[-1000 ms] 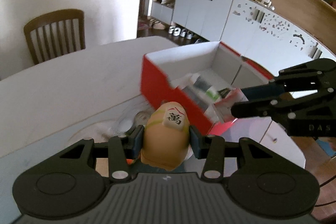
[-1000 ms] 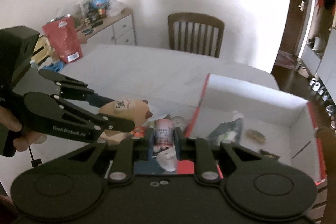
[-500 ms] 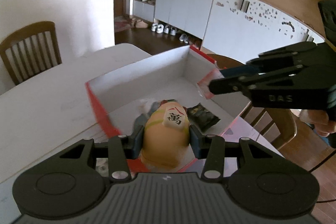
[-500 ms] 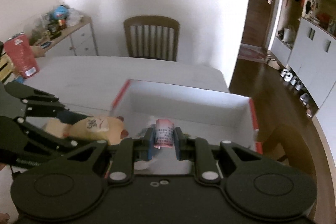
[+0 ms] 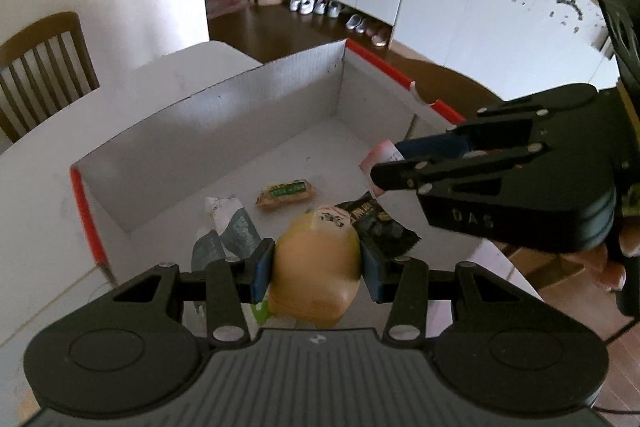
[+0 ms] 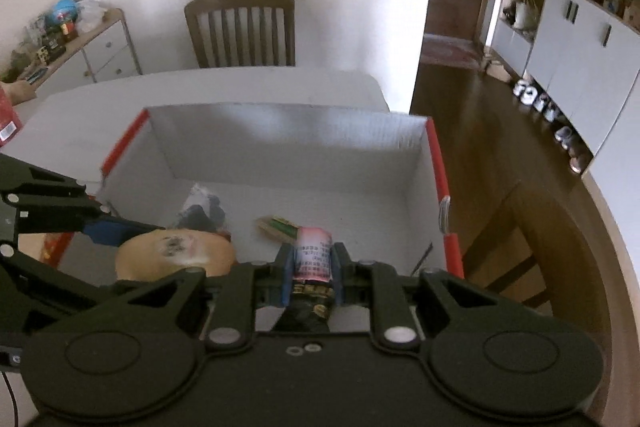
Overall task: Organize objects
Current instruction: 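Carry the bread bun and pink tube over into the red box with both tools, then open both tools to drop the bun and pink tube inside the box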
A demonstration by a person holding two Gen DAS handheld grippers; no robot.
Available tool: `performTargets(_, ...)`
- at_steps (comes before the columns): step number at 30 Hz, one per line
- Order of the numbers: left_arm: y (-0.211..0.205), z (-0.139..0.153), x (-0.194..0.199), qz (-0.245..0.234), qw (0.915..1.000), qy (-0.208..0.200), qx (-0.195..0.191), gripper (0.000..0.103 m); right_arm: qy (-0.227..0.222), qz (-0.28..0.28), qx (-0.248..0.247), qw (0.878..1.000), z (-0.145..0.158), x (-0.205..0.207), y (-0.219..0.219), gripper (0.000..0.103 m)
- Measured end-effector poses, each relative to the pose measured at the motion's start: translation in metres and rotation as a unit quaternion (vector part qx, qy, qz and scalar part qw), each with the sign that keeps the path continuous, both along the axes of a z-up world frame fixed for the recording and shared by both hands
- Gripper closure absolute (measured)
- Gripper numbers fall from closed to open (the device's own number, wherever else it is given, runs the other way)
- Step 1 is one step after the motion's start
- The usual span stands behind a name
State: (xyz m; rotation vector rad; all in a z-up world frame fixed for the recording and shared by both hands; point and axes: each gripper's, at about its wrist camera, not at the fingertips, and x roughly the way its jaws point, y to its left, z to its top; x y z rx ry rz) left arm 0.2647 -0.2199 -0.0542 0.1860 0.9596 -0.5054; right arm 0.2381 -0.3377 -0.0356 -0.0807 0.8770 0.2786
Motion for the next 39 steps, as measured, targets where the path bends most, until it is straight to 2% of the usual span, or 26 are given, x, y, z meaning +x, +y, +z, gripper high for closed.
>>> performTargets(11, -0.011, -0.026, 0.019, 0.015, 0.9985, 0.034, 0.041, 0.058, 0.037, 0.0, -0.001, 0.999, -0.028, 0.01, -0.004, 0.083)
performTargets(15, -0.012, -0.029, 0.016, 0.017, 0.9982, 0.029, 0.05, 0.057, 0.045, 0.003, -0.001, 0.999, -0.031, 0.009, -0.006, 0.083)
performTargets(18, -0.013, -0.029, 0.014, 0.016, 0.9985, 0.025, 0.045, 0.056, 0.05, -0.001, 0.003, 0.999, -0.031, 0.009, -0.008, 0.08)
performTargets(22, -0.012, -0.026, 0.011, 0.013, 0.999, 0.016, 0.04, 0.044, 0.049, 0.0, 0.004, 0.999, -0.03, 0.009, -0.013, 0.079)
performTargets(31, -0.005, -0.009, -0.002, 0.025, 0.9993, -0.014, 0.024, 0.044, 0.029, 0.013, 0.01, 0.999, -0.011, -0.002, -0.018, 0.071)
performTargets(39, 0.01, 0.014, -0.02, 0.042, 0.9983, -0.039, -0.01, 0.044, -0.004, 0.033, 0.006, 0.999, 0.014, -0.022, -0.014, 0.063)
